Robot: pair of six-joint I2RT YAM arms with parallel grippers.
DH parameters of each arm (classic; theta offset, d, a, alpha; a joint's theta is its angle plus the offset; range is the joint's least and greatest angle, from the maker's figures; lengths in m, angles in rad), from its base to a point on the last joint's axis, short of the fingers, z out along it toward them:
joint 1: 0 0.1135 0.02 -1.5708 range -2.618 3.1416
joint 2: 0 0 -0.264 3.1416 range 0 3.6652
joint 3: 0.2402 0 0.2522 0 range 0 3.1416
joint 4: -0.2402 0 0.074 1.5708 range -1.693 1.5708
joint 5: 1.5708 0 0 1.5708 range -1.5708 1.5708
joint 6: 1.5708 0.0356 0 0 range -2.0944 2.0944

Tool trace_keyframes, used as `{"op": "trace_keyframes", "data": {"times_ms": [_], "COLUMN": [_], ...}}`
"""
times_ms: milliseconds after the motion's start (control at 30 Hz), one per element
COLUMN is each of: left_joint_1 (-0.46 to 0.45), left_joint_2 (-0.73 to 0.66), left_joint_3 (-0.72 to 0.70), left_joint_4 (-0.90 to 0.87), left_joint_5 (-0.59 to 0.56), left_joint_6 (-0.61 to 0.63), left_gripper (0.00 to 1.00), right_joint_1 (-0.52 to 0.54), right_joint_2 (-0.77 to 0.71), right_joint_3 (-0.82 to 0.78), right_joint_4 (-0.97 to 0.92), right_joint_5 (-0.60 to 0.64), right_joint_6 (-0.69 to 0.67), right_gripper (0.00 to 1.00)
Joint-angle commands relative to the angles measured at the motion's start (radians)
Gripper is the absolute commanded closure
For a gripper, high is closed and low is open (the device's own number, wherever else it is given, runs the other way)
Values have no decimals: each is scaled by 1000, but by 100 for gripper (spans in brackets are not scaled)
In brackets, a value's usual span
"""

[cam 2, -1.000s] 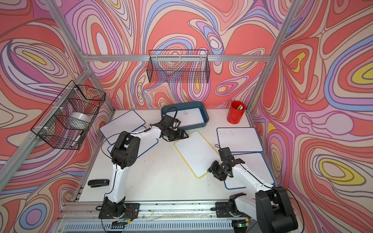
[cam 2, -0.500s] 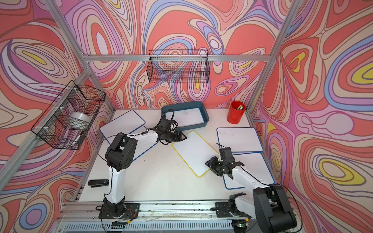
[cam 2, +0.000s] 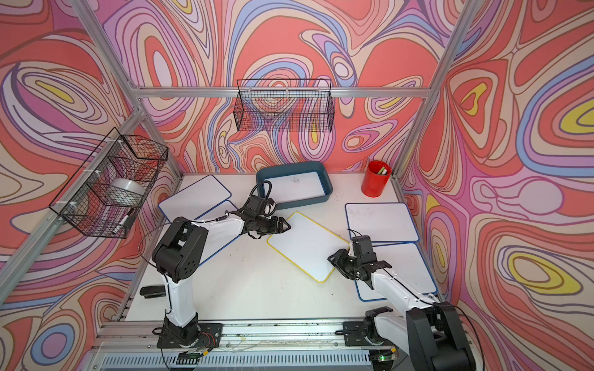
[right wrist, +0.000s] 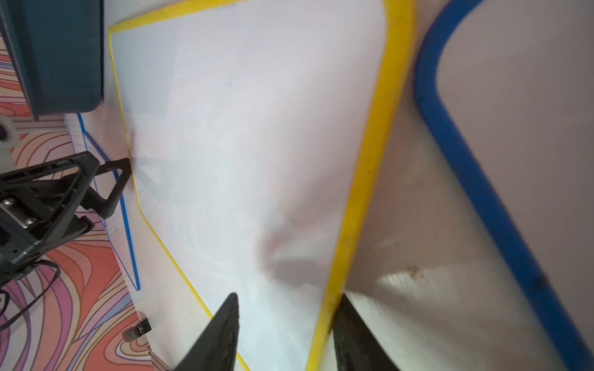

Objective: Put the whiteboard into the storage box
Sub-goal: Pick up the whiteboard at the center of the board.

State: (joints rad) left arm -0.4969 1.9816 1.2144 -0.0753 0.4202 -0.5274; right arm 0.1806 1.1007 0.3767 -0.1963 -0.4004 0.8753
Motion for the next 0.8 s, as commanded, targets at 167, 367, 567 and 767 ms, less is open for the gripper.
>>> {"op": "trace_keyframes", "data": {"times_ms": [167, 367, 567, 767], "left_joint_1": [-36, -36, -35, -29], "left_joint_2": [33, 27, -38, -164], "left_joint_3": [-56, -55, -97, -162], "left_joint_4": [-123, -142, -108, -49], "left_joint_5": [59, 32, -33, -107], "left_joint_6": [-46, -36, -44, -50], "left_gripper": [20, 20, 21, 20], "right_joint_1": [-8, -20, -32, -45], "right_joint_2": [-58, -66, -80, -17], "right_joint_3": [39, 71, 149, 248], "right_joint_4": [171, 134, 24, -26], "right_joint_5": [-154, -162, -146, -246], "right_joint_6": [-5, -29, -110, -230], "right_gripper": [58, 70, 89, 96]}}
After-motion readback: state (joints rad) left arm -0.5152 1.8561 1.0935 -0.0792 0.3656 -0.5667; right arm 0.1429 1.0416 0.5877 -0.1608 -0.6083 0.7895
